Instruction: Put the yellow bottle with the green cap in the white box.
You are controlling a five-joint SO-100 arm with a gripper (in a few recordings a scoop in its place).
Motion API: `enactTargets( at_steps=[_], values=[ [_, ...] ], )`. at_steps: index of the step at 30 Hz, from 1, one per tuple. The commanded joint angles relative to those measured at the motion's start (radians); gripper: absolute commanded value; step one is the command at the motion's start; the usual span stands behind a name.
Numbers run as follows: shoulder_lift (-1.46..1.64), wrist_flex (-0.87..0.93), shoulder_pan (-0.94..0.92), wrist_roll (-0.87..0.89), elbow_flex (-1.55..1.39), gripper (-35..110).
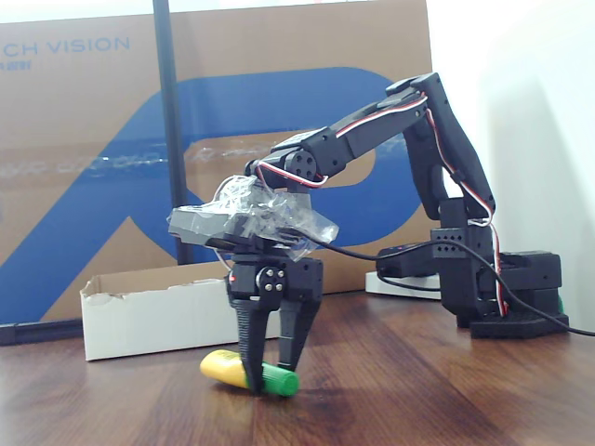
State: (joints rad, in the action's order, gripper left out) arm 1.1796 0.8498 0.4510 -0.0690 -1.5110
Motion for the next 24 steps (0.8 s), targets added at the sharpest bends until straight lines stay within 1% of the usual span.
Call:
enactTargets(
  at_steps=[1,7,13,19,24],
  values=[
    [0.043,0.028,0.006,-0.003,0.054,0],
    [0.222,0.072,-0.040,0.018,0.049,0],
    [0.523,0.077,-0.152,0.084,-0.048,0],
    [0.790,0.089,-0.336,0.135,-0.140,0],
    [0.943,0.038,-0.522,0.163,-0.265,0]
  ],
)
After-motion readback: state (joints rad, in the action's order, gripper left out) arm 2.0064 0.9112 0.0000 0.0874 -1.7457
